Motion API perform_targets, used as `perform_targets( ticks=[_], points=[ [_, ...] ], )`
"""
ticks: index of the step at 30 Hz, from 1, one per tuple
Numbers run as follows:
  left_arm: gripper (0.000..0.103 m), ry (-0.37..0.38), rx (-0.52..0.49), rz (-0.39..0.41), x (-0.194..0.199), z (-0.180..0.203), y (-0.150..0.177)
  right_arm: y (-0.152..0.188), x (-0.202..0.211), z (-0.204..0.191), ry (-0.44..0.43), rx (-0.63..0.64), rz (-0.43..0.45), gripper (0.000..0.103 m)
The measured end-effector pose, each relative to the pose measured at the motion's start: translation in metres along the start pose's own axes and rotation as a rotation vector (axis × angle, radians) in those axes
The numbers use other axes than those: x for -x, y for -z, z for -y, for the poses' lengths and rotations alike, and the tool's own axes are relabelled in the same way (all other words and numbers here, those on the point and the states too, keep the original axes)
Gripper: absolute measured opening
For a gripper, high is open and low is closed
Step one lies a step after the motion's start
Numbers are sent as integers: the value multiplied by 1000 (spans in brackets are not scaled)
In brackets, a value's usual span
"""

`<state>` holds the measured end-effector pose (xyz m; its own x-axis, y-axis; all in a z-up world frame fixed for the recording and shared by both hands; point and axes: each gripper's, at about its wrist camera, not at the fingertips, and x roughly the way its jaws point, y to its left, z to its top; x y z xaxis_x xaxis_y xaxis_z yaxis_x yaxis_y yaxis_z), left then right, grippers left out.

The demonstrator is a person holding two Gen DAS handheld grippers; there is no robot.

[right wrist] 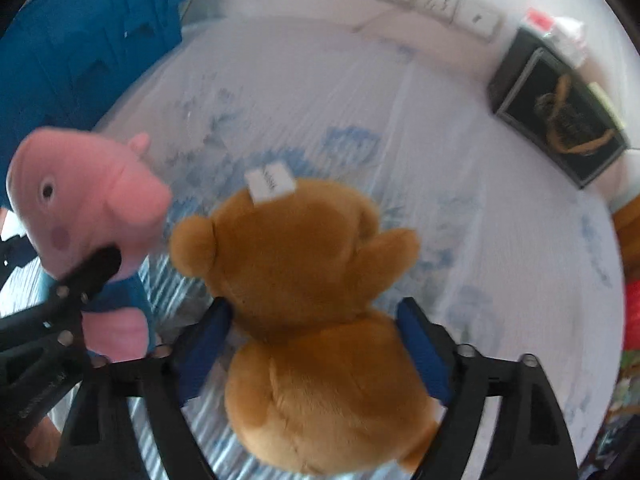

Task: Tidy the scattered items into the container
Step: 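Carry the pig plush and teddy bear over the blue crate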

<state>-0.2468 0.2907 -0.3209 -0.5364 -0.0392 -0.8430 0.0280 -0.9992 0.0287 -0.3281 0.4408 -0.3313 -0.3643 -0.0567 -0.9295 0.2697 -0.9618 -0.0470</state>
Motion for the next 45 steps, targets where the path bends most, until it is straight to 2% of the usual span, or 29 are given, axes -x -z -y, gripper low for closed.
perform_targets(
  ticks=[2,4,8,11,19,23,32,38,45],
  points=[
    [64,-23,20,-2,-9,2,0,-1,-15,5,-3,-3,5,88],
    [64,-35,25,3,-10,3,2,1,-17,12,-18,-29,33,81],
    [63,-30,22,26,4,6,3,9,1,32,-100,-113,95,71],
    [63,-13,23,70,24,5,-3,9,26,35,-123,-117,158,64],
    [61,14,10,222,84,-16,-28,-7,111,17,-128,-110,351,63],
    [61,35,-24,287,113,-31,-42,-27,145,-2,-89,-126,417,63],
    [61,103,-93,391,169,-76,-69,-43,223,-50,20,-184,545,63],
    [61,143,-80,416,186,-98,-84,-48,251,-77,50,-175,589,63],
    [61,93,-57,461,200,-115,-109,-68,267,-84,43,-160,614,63]
  ],
)
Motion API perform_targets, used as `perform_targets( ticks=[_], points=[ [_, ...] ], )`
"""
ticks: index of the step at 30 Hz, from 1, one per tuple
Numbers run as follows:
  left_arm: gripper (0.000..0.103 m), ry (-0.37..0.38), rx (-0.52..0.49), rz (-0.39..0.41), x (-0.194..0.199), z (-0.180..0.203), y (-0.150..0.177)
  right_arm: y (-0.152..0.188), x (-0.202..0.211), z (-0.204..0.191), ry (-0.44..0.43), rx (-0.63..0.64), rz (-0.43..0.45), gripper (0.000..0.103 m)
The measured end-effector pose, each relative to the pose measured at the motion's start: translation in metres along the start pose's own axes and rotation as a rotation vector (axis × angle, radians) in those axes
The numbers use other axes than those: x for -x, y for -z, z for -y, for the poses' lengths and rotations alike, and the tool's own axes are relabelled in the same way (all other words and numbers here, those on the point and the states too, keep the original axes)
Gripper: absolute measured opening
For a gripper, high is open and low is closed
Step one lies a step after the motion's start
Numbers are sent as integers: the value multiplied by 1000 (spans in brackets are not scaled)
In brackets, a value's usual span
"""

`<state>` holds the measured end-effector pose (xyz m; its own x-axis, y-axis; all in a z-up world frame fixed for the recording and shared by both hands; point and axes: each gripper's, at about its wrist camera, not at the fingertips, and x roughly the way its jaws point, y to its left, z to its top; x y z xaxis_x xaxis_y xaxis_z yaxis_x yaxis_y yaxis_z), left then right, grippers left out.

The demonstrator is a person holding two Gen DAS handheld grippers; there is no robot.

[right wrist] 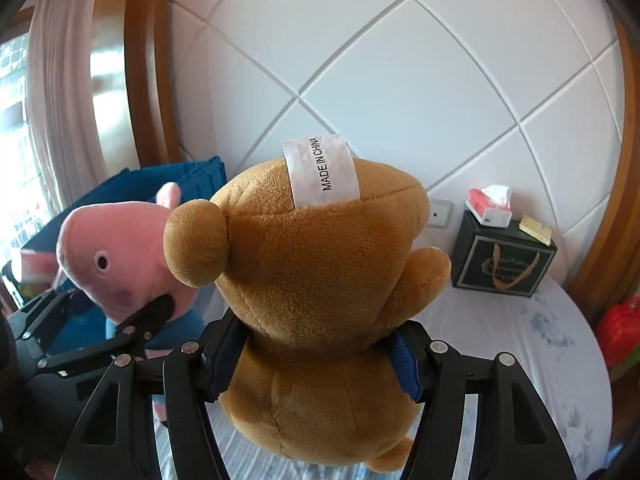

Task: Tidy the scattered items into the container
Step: 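Carry the pig plush and teddy bear over the blue crate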

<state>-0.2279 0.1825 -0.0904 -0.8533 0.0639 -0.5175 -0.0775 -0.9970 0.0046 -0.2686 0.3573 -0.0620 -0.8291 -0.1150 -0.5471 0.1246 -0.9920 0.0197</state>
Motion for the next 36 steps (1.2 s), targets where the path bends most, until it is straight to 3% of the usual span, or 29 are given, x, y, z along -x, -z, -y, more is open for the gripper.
perform_targets(
  ticks=[6,11,17,22,27,32,36],
  points=[
    [61,-32,33,41,3,-32,-29,-30,0,-31,-23,49,43,63],
    [61,-46,51,141,27,-77,-68,-64,3,-74,-23,86,105,63],
    [61,-120,54,237,50,-175,-103,-104,1,-163,-68,113,207,64],
    [61,-216,65,198,49,-277,-100,-129,-19,-258,-157,116,227,64],
    [61,-264,77,146,53,-357,-76,-127,-41,-341,-236,141,195,64],
    [61,-211,79,157,71,-396,-63,-120,-37,-377,-250,160,168,64],
    [61,-208,75,97,78,-399,-66,-119,-29,-384,-262,154,90,64]
  ],
)
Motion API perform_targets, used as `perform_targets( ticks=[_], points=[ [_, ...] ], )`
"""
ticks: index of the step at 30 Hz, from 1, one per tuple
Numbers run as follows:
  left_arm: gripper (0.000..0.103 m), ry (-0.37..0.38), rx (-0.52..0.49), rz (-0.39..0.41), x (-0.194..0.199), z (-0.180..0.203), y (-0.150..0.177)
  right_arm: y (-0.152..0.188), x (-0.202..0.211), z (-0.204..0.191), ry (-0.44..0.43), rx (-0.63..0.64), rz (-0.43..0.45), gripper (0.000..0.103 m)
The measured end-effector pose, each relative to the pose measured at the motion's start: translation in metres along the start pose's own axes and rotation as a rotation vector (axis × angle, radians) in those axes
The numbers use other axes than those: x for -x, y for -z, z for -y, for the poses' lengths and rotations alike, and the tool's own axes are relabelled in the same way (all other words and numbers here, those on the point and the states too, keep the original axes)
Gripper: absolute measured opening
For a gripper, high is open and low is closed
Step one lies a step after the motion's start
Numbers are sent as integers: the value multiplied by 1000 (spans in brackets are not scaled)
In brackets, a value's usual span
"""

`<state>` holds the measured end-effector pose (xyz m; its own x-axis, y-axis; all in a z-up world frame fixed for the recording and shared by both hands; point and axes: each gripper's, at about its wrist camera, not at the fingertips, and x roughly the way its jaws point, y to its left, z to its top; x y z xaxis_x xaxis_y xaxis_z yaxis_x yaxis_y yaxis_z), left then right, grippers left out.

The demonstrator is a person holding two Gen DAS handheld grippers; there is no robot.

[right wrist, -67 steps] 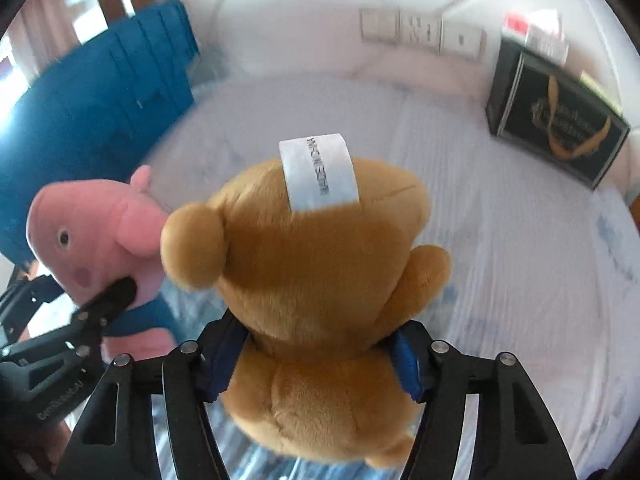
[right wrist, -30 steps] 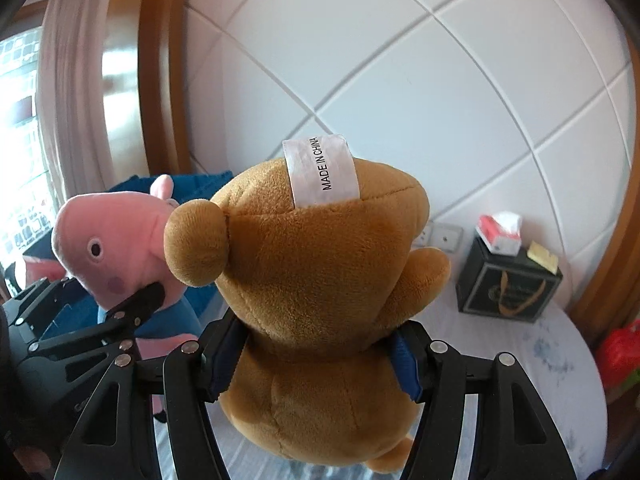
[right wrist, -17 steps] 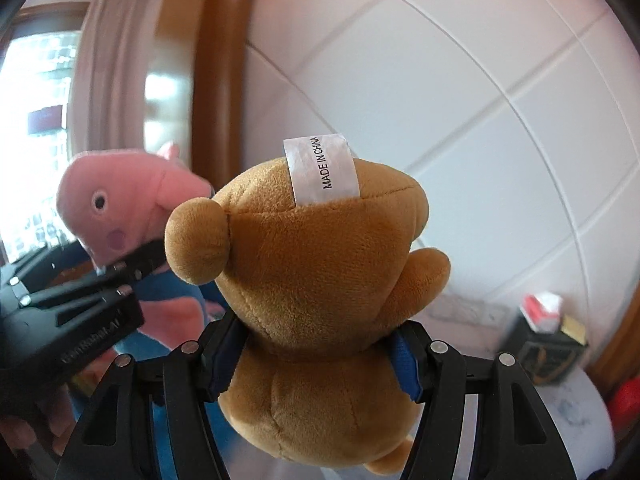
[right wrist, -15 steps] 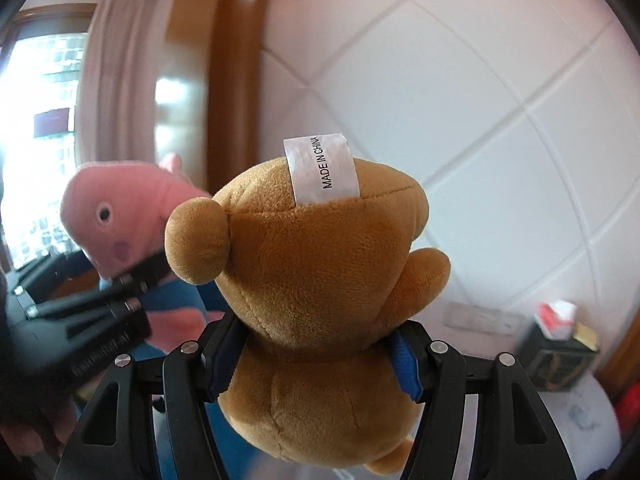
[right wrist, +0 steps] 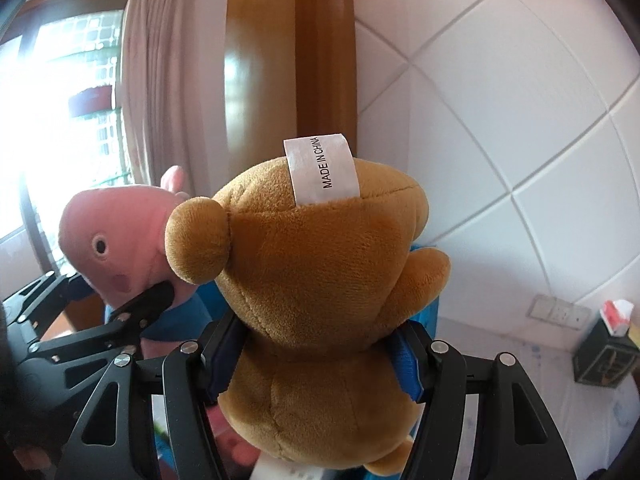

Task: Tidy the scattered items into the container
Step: 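Carry the pig plush and teddy bear over the blue crate, then open both tools to drop the pig plush and teddy bear into the crate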

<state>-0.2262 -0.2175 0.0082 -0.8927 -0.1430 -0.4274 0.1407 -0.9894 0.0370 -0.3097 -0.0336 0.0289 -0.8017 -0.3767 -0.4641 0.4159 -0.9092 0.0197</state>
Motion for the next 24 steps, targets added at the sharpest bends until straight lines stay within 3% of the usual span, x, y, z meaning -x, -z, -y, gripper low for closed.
perform_targets(
  ticks=[4,8,12,14,16,19,24],
  points=[
    [61,-24,-30,-60,-16,-2,5,8,-21,-9,10,31,-130,65],
    [61,-43,-61,-105,-45,-1,28,42,-72,-10,18,9,-276,65],
    [61,-29,-73,-100,-60,-3,31,53,-92,-21,64,26,-299,67],
    [62,-3,-63,-112,-70,-4,29,51,-98,-23,80,27,-314,73],
    [66,2,-47,-121,-76,-3,27,53,-101,-25,93,43,-331,78],
    [83,29,-4,-159,-81,-5,30,56,-102,-28,82,58,-358,86],
    [84,49,-2,-209,-95,-5,42,61,-100,-26,77,63,-367,88]
  ],
)
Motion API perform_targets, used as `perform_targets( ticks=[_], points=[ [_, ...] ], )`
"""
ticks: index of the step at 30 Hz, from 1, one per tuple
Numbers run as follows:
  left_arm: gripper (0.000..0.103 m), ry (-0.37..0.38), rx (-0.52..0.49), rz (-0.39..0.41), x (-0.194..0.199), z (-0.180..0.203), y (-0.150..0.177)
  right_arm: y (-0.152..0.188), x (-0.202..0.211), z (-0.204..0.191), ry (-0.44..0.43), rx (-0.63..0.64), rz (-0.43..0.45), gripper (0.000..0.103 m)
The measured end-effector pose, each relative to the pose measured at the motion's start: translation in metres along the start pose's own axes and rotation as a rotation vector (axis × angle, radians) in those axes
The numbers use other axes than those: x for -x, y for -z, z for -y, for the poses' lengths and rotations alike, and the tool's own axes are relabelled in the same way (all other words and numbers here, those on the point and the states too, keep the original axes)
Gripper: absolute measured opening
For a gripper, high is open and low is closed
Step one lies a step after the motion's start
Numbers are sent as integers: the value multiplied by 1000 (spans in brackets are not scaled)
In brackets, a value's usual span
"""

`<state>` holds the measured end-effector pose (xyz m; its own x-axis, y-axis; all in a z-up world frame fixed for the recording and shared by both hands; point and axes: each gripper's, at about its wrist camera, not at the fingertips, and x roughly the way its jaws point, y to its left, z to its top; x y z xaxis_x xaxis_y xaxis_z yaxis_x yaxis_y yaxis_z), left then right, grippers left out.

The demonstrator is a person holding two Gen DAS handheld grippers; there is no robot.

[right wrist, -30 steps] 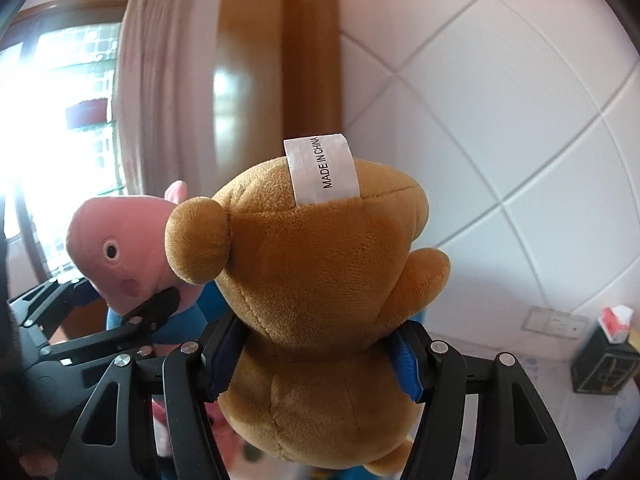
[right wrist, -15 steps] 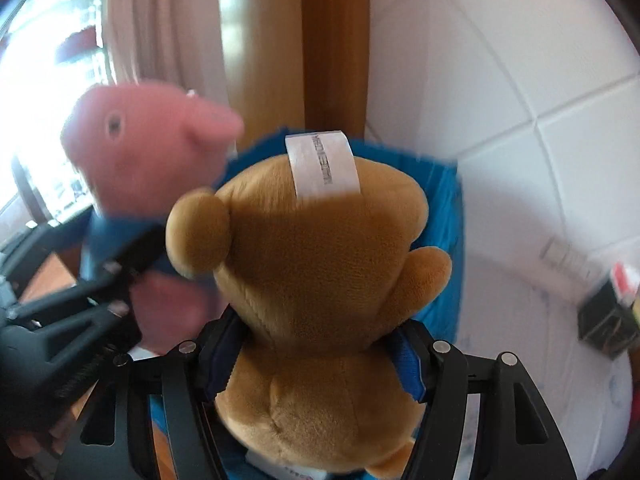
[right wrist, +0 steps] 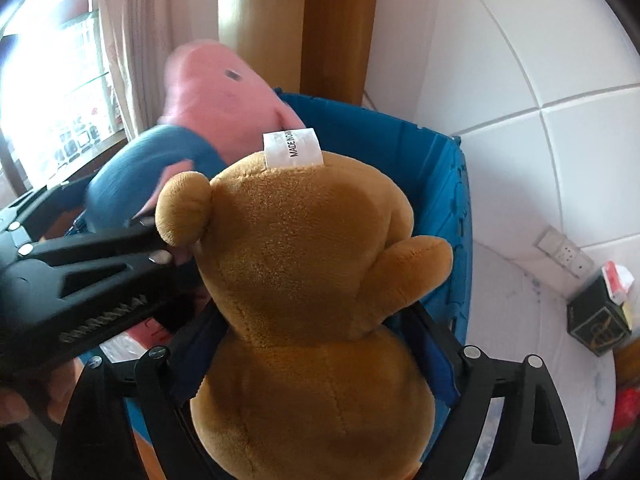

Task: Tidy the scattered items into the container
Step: 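Open both tools to drop the pig plush and teddy bear into the crate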

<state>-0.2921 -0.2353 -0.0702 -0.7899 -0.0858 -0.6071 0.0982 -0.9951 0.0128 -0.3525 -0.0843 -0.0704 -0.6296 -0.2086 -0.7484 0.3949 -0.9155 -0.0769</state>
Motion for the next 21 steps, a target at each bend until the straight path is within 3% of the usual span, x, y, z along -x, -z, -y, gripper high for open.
perform_targets(
  ticks=[3,6,8,12,14,17,21],
  points=[
    [84,7,32,-44,-7,-6,7,0,5,-5,10,16,10,89],
    [84,-8,65,-66,-13,-18,14,4,19,-19,34,53,43,102],
    [84,-7,69,-65,-12,-21,19,6,23,-21,54,65,57,103],
    [84,-30,66,-35,1,-22,26,14,18,-19,43,61,37,101],
    [84,-59,74,-13,10,-26,30,18,18,-15,-16,45,33,101],
    [84,-71,94,12,22,-36,34,24,23,-29,-31,45,73,101],
    [84,-60,97,64,46,-37,35,18,47,-14,-18,-9,136,101]
  ],
)
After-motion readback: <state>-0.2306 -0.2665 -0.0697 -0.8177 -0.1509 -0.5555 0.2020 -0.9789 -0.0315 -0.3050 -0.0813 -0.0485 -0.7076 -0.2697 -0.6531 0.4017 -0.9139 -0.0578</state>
